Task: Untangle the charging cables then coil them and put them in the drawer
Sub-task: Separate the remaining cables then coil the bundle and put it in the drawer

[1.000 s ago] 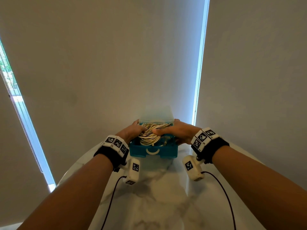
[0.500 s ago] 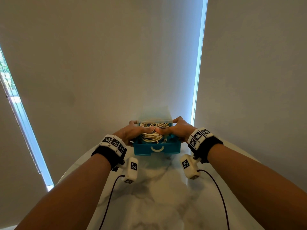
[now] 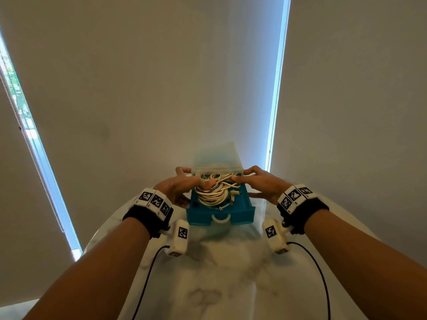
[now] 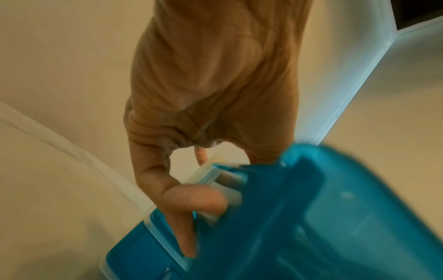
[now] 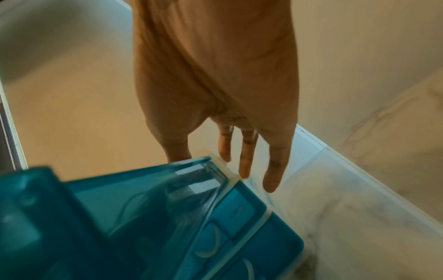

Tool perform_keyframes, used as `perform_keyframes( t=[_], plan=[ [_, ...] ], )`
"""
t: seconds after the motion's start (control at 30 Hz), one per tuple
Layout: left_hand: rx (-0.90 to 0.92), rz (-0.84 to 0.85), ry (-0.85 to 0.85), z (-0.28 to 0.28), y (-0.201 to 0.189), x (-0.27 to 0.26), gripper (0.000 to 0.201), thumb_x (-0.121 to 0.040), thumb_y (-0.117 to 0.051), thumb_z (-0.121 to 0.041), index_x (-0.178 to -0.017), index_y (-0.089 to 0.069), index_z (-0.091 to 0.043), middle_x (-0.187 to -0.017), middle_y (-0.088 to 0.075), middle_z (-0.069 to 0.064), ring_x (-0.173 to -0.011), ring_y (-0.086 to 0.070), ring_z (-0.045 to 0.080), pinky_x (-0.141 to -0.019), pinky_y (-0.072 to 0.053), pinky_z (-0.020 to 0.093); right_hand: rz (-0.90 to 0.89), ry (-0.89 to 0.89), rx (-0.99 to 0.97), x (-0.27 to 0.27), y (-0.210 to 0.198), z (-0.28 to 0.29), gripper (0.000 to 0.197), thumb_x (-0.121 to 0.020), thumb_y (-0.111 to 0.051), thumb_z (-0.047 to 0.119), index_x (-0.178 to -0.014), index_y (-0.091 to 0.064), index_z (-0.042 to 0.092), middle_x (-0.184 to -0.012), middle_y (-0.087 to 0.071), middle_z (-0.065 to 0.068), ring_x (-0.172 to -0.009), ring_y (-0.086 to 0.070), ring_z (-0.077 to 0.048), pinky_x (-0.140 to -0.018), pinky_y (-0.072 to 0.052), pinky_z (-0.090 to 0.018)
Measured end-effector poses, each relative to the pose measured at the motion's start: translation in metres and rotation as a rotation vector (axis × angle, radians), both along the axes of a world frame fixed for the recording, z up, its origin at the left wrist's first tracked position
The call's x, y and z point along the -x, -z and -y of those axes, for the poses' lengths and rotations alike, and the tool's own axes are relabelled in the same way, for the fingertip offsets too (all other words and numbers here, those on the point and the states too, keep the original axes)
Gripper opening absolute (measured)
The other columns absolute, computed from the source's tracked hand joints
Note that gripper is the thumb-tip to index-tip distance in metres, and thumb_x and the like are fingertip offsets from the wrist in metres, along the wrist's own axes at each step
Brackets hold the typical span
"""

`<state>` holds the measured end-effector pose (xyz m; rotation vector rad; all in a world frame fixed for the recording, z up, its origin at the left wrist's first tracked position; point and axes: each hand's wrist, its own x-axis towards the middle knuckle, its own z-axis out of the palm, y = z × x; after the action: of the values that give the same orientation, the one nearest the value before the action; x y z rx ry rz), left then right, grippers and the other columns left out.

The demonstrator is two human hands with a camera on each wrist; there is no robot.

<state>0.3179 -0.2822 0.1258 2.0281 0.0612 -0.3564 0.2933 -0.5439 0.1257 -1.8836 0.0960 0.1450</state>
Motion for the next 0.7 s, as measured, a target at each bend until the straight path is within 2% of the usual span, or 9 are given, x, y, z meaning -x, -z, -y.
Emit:
perform_keyframes(
  t=[0.1, 0.17, 0.23, 0.3, 0.37, 0.43, 0.5, 0.57, 0.7],
  plan=[
    [-0.019, 0.043, -0.004, 0.004, 0.000, 0.009, 0.095, -0.082, -0.091, -0.043, -0.144, -0.020, -0.028, -0.134, -0.054, 0.016, -0.098, -0.068, 0.030, -0.051, -0.058, 0.029, 0.029, 0.009, -0.076, 0.009, 0.005, -0.008, 0.057, -0.094, -0.083, 0.033, -0.136, -0.048, 0.018, -0.143, -0.061, -0.012, -0.123, -0.066, -0.027, -0.102, -0.060, -0.049],
    [-0.003, 0.050, -0.017, 0.007, -0.004, 0.012, 0.091, -0.086, -0.088, -0.039, -0.146, -0.021, -0.024, -0.133, -0.055, 0.016, -0.100, -0.066, 0.027, -0.056, -0.059, 0.032, 0.045, 0.014, -0.051, 0.014, 0.002, -0.009, 0.057, -0.093, -0.083, 0.038, -0.134, -0.050, 0.018, -0.141, -0.063, -0.016, -0.118, -0.071, -0.032, -0.097, -0.064, -0.049],
    [0.024, 0.024, -0.029, 0.003, -0.006, 0.012, 0.091, -0.084, -0.090, -0.037, -0.147, -0.026, -0.021, -0.131, -0.058, 0.016, -0.109, -0.068, 0.030, -0.081, -0.066, 0.043, 0.001, -0.060, -0.068, 0.022, -0.007, -0.008, 0.060, -0.091, -0.083, 0.046, -0.137, -0.055, 0.019, -0.141, -0.063, -0.015, -0.116, -0.070, -0.032, -0.091, -0.065, -0.043],
    [0.029, 0.019, -0.046, -0.005, -0.005, 0.013, 0.093, -0.081, -0.092, -0.037, -0.148, -0.029, -0.019, -0.131, -0.058, 0.015, -0.116, -0.066, 0.034, -0.100, -0.060, 0.053, -0.053, -0.201, -0.119, 0.031, -0.011, -0.005, 0.068, -0.086, -0.085, 0.053, -0.141, -0.061, 0.021, -0.145, -0.063, -0.011, -0.127, -0.065, -0.032, -0.102, -0.059, -0.045],
    [0.027, 0.032, -0.046, -0.010, -0.003, 0.017, 0.092, -0.082, -0.090, -0.041, -0.149, -0.030, -0.019, -0.132, -0.057, 0.014, -0.115, -0.065, 0.035, -0.098, -0.061, 0.052, -0.065, -0.348, -0.163, 0.038, -0.005, -0.001, 0.078, -0.081, -0.090, 0.050, -0.149, -0.058, 0.027, -0.151, -0.062, -0.005, -0.137, -0.060, -0.032, -0.116, -0.050, -0.052],
    [0.018, 0.029, -0.016, -0.010, -0.001, 0.023, 0.081, -0.088, -0.084, -0.046, -0.146, -0.034, -0.019, -0.129, -0.059, 0.014, -0.111, -0.065, 0.033, -0.084, -0.061, 0.045, -0.059, -0.432, -0.173, 0.040, 0.009, 0.004, 0.103, -0.071, -0.097, 0.045, -0.159, -0.043, 0.038, -0.159, -0.054, 0.001, -0.146, -0.053, -0.031, -0.123, -0.041, -0.058],
    [-0.019, 0.048, 0.008, -0.008, -0.003, 0.027, 0.073, -0.091, -0.079, -0.051, -0.141, -0.038, -0.018, -0.126, -0.061, 0.012, -0.107, -0.065, 0.030, -0.072, -0.057, 0.040, -0.007, -0.428, -0.154, 0.041, 0.019, 0.005, 0.116, -0.062, -0.101, 0.049, -0.159, -0.038, 0.045, -0.162, -0.047, 0.003, -0.148, -0.049, -0.029, -0.125, -0.038, -0.057],
    [-0.080, 0.082, 0.012, -0.007, -0.005, 0.024, 0.066, -0.092, -0.077, -0.050, -0.137, -0.047, -0.012, -0.124, -0.065, 0.011, -0.105, -0.067, 0.029, -0.068, -0.054, 0.038, 0.039, -0.373, -0.128, 0.040, 0.024, -0.001, 0.117, -0.058, -0.100, 0.057, -0.156, -0.039, 0.043, -0.158, -0.051, -0.001, -0.145, -0.051, -0.029, -0.125, -0.039, -0.056],
    [-0.133, 0.125, 0.029, -0.005, -0.008, 0.017, 0.066, -0.077, -0.077, -0.058, -0.121, -0.068, -0.010, -0.119, -0.075, 0.011, -0.106, -0.071, 0.032, -0.085, -0.060, 0.046, 0.148, -0.122, -0.118, 0.032, 0.031, -0.016, 0.135, -0.039, -0.101, 0.072, -0.152, -0.043, 0.029, -0.146, -0.063, -0.007, -0.136, -0.060, -0.030, -0.121, -0.043, -0.059]
  ],
)
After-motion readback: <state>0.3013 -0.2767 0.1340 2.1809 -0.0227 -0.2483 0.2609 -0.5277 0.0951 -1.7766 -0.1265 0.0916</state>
